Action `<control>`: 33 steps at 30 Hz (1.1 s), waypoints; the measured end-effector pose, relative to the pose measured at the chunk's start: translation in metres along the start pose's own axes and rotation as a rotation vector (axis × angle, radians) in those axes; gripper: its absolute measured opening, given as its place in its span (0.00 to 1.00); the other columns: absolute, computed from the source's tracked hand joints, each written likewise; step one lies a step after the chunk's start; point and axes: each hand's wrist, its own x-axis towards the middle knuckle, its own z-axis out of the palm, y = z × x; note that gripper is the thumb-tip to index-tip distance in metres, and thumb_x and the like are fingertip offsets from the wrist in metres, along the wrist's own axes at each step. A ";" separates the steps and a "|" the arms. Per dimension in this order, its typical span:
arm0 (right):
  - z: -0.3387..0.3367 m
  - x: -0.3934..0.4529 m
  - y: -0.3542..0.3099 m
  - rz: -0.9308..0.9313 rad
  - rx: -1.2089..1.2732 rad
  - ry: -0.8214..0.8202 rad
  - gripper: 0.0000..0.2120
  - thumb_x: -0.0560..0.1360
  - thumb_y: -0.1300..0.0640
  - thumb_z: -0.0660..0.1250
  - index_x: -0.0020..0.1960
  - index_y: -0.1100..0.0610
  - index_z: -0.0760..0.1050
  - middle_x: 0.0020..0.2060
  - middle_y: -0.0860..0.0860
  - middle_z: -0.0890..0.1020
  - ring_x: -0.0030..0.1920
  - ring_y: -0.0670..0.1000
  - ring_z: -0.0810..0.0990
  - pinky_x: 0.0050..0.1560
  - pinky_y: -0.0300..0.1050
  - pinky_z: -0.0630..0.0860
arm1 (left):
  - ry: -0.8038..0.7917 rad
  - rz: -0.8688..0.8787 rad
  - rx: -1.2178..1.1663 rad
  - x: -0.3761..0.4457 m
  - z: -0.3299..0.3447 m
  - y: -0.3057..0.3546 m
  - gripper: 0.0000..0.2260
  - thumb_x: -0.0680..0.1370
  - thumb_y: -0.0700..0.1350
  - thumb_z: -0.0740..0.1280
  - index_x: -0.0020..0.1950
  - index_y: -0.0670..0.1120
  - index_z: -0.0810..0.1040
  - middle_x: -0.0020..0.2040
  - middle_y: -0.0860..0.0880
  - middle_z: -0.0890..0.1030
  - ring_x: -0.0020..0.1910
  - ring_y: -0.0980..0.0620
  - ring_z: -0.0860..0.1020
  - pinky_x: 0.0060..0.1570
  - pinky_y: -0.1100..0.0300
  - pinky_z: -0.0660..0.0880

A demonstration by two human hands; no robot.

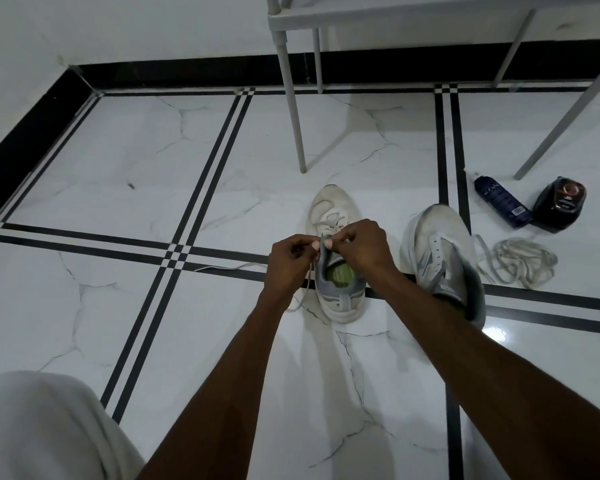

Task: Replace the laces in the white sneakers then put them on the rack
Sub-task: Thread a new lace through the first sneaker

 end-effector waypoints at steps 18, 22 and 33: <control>0.003 -0.010 0.016 -0.196 -0.139 0.181 0.15 0.69 0.61 0.73 0.25 0.62 0.78 0.20 0.53 0.75 0.27 0.49 0.74 0.34 0.40 0.66 | 0.550 -0.229 0.069 0.017 -0.026 -0.015 0.09 0.81 0.40 0.61 0.54 0.40 0.80 0.52 0.40 0.83 0.54 0.40 0.81 0.54 0.50 0.78; 0.006 -0.002 0.019 -0.189 -0.173 0.178 0.11 0.71 0.57 0.73 0.31 0.58 0.84 0.26 0.52 0.81 0.36 0.52 0.81 0.38 0.43 0.75 | 0.818 -0.274 0.228 0.015 -0.069 -0.022 0.07 0.79 0.38 0.63 0.55 0.39 0.77 0.55 0.40 0.81 0.58 0.40 0.79 0.58 0.50 0.75; 0.002 -0.006 0.015 -0.219 -0.177 0.135 0.11 0.72 0.52 0.75 0.37 0.59 0.86 0.31 0.53 0.84 0.44 0.58 0.81 0.44 0.50 0.79 | 0.195 0.232 0.575 0.017 0.009 -0.010 0.05 0.77 0.55 0.69 0.45 0.56 0.82 0.52 0.54 0.80 0.59 0.49 0.73 0.55 0.54 0.65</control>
